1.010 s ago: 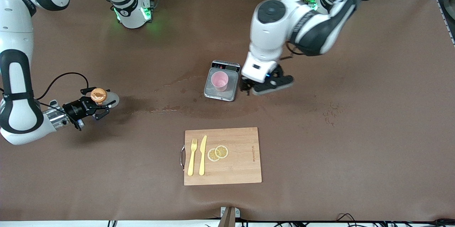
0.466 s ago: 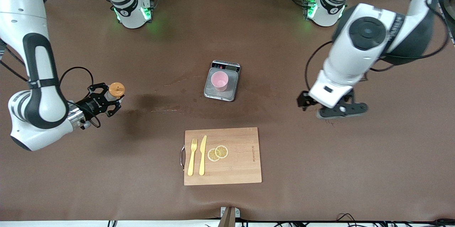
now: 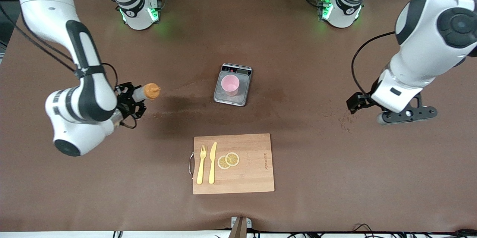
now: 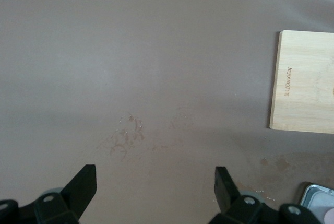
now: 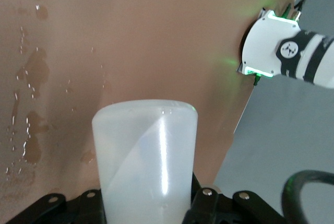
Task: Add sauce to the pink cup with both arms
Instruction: 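Move the white bottle over the pink cup with the right gripper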
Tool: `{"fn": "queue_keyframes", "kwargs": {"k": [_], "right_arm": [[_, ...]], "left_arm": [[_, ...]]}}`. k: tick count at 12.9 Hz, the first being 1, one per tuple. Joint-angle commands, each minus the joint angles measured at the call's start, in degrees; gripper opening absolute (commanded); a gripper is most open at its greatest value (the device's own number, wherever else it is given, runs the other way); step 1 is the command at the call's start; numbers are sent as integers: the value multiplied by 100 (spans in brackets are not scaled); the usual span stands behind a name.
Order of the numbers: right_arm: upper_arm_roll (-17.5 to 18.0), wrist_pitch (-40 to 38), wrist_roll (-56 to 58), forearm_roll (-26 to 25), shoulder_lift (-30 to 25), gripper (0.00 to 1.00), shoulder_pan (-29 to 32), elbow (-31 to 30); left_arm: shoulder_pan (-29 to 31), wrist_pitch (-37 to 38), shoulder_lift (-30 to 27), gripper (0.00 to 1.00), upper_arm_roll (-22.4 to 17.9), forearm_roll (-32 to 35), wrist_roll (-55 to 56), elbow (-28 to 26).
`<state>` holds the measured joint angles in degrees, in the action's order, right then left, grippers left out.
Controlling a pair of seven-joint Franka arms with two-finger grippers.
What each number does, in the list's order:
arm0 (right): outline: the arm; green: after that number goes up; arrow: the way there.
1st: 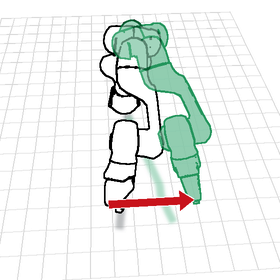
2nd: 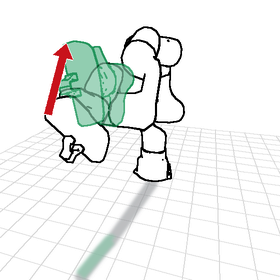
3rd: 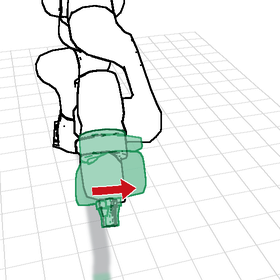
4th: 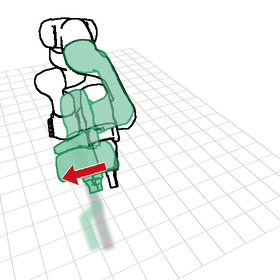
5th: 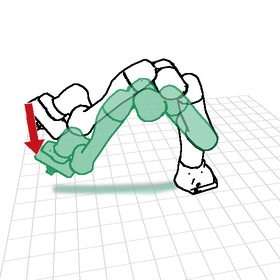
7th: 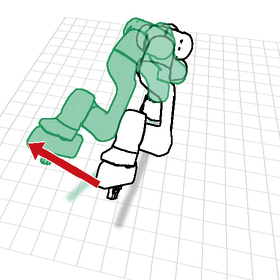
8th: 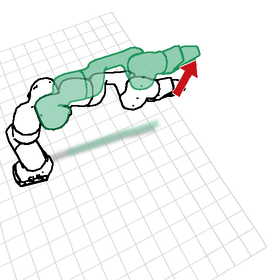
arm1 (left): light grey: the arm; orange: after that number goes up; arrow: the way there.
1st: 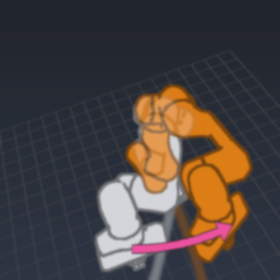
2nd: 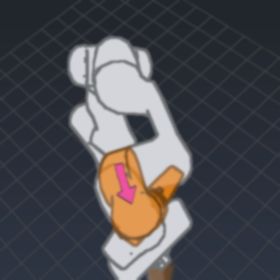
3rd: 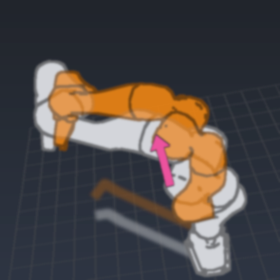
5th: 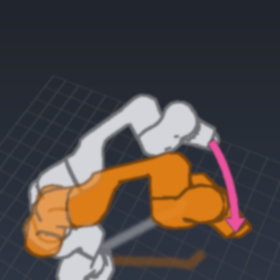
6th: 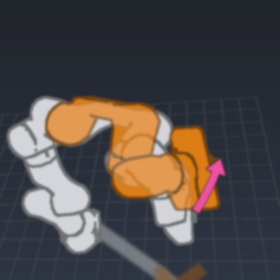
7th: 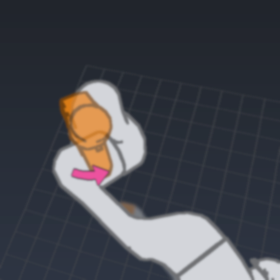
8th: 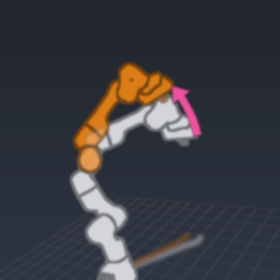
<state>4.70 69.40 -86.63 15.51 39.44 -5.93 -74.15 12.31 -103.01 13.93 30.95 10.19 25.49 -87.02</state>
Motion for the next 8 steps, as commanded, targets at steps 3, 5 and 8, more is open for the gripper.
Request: {"fn": "queue_keyframes", "kwargs": {"k": [3,5,8], "right_arm": [[-48,-14,-1206,-136,-86,46,-627,199],[-40,-14,-1443,-110,-86,46,-681,217],[-57,-14,-2005,-162,-86,44,-953,252]], "left_arm": [[-25,499,-539,100,-411,-254,-860,1],[-797,737,-732,100,-1429,-263,-1499,10],[-985,790,-1031,100,-2301,-937,-2625,-104]]}}
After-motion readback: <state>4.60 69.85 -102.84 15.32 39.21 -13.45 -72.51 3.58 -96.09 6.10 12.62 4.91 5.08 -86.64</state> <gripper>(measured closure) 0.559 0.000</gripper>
